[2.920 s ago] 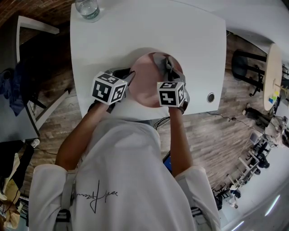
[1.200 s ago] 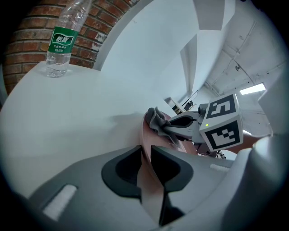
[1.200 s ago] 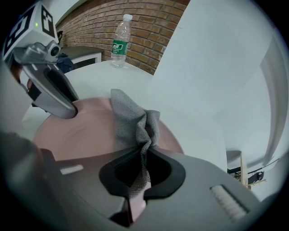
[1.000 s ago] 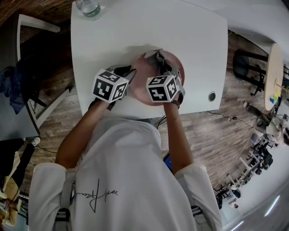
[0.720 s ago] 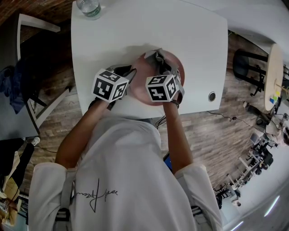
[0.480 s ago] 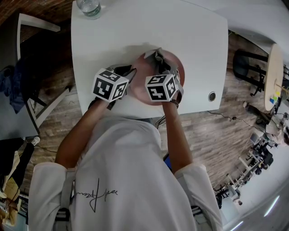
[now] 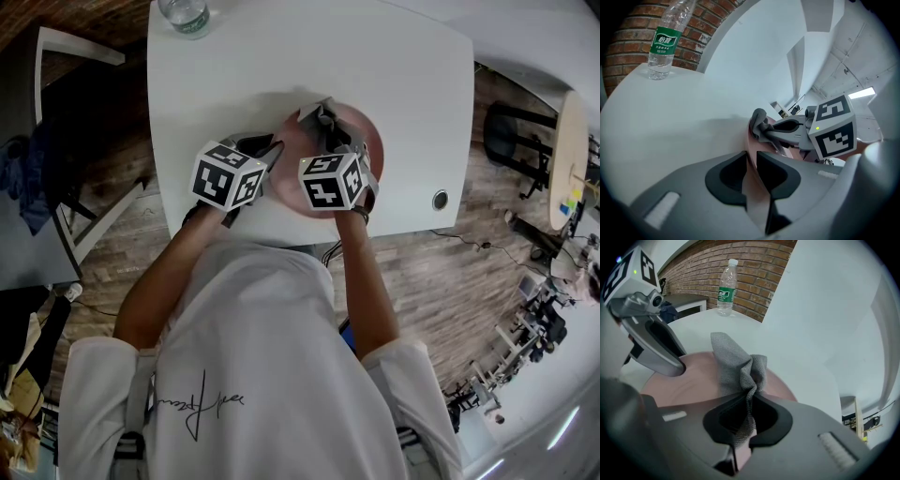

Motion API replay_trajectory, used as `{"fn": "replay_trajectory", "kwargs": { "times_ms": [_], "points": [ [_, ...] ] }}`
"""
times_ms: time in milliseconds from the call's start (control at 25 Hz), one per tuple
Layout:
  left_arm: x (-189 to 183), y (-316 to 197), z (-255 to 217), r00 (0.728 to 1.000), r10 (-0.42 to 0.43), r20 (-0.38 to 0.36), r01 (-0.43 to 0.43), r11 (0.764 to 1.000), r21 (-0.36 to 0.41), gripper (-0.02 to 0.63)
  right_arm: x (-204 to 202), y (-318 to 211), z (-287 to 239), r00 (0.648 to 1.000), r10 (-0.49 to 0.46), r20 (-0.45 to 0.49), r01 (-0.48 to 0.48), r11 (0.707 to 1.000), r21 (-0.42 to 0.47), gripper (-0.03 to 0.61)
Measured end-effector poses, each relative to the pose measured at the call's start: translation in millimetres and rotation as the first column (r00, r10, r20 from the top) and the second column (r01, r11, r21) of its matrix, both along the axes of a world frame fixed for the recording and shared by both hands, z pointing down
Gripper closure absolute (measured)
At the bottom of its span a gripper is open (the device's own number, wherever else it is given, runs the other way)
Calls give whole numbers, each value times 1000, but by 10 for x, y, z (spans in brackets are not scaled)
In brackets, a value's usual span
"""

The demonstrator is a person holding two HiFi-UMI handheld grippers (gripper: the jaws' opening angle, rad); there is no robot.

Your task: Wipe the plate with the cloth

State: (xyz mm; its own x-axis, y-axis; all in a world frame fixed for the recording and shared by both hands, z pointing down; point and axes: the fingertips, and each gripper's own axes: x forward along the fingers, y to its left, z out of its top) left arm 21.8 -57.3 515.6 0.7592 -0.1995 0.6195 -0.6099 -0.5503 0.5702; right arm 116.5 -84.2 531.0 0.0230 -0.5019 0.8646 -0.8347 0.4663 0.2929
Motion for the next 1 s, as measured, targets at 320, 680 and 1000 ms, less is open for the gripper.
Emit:
{"fn": "replay_trajectory", "kwargs": {
  "times_ms": [320,680,1000],
  "points": [
    [0,-21,-2,1000,-3,3,3,1000,3,534,-100,-29,-6,999,-10,39,10,1000,3,563],
    [8,-35,-13,1000,-21,-3,21,1000,-10,537,-156,-31,-28,997,-11,75,10,1000,2,561],
    [-17,-53,6,999,-45,-14,45,999,-27,549,-268,-8,-12,994,-19,112,19,1000,3,560]
  ]
}}
